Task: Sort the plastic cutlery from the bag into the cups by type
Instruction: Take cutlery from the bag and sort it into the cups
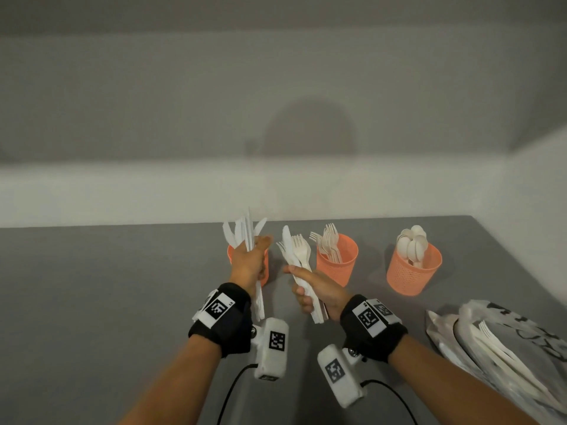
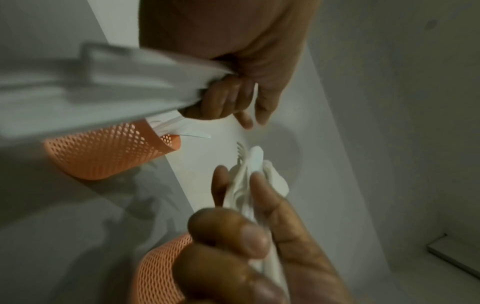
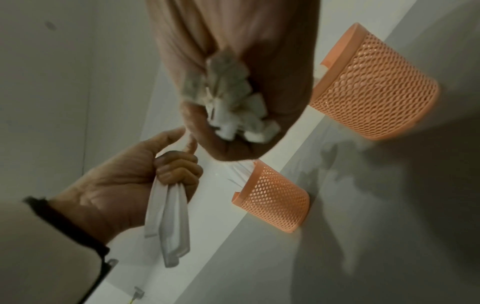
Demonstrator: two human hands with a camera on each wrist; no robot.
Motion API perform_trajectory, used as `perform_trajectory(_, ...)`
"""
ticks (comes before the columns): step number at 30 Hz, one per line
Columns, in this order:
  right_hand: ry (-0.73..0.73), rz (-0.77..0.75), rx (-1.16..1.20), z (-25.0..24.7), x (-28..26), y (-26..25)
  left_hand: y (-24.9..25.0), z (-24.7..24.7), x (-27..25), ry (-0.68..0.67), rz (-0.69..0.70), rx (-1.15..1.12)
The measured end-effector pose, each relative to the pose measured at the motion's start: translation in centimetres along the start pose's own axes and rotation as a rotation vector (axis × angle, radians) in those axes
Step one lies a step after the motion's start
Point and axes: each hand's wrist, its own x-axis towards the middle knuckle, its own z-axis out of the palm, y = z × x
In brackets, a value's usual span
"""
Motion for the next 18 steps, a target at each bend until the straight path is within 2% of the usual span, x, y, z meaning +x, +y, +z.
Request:
perform_trajectory(3,-0.026,-0.001,-0.034,0.1,-0.1,-0.3,0.1,1.3,-0.6,-0.069,0.053,0.097)
perform_trajectory(7,-0.047,-0.008,-0.047,-0.3,-0.4,-0.6,0.3,2.1,-0.2,0.048,0.114,0.105)
perform_trajectory(10,0.017,-0.052,0.018,-0.7,-0.3,-0.6,0.3,2.2,0.1,0.091,0.143,0.093)
perform_trajectory(16,0.123,-0.183,-0.084,-0.2,0.0,-0.4,-0.8,2.7,-0.6,-0.003,-0.071,-0.097)
perform_trajectory(18,0.124,-0.2,-0.099,-0.1,0.1,-0.4,-1.6,2.8,-0.7,-0.012,-0.088,-0.101)
